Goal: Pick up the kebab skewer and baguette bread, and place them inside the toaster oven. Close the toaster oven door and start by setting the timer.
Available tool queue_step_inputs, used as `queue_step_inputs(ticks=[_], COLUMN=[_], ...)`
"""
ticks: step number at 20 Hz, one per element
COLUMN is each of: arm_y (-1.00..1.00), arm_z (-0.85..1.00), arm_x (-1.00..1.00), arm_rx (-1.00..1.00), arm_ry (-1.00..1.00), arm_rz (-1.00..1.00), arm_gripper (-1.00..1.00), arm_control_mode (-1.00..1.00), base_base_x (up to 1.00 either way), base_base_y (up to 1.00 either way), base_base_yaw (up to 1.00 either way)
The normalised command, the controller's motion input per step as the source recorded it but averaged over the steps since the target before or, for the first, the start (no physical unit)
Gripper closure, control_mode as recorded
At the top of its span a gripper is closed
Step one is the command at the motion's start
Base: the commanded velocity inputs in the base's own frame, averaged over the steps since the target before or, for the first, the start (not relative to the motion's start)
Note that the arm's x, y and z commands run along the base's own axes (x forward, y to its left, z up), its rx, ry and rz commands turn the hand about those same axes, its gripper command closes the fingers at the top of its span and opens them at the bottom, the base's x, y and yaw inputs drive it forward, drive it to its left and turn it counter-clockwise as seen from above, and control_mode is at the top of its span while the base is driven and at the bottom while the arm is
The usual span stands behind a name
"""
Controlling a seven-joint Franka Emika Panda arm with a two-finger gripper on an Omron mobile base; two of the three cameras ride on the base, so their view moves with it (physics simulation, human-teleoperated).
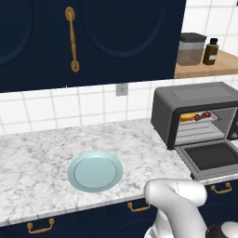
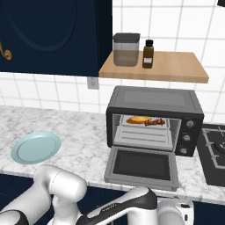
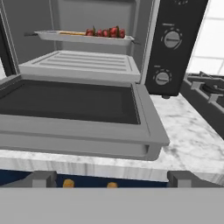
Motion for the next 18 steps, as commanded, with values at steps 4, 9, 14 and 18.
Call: queue_step_inputs(ticks=[4,9,14,18], arm_y=[0.00,0.00,0.00,0.00], arm_z=[-0.05,-0.06,-0.17,-0.09], arm_x=[0.11,0.15,0.11,0.17], arm_rx=[0.00,0.00,0.00,0.00], arm_ry=[0.05,0.00,0.00,0.00], arm_rz=[0.00,0.00,0.00,0.00], arm_gripper=[-1.00,-1.00,-1.00,-1.00], arm_control_mode=[-1.00,-1.00,-1.00,-1.00], base_base_x=[0.00,0.00,0.00,0.00], base_base_y=[0.00,0.00,0.00,0.00], base_base_yaw=[0.00,0.00,0.00,0.00])
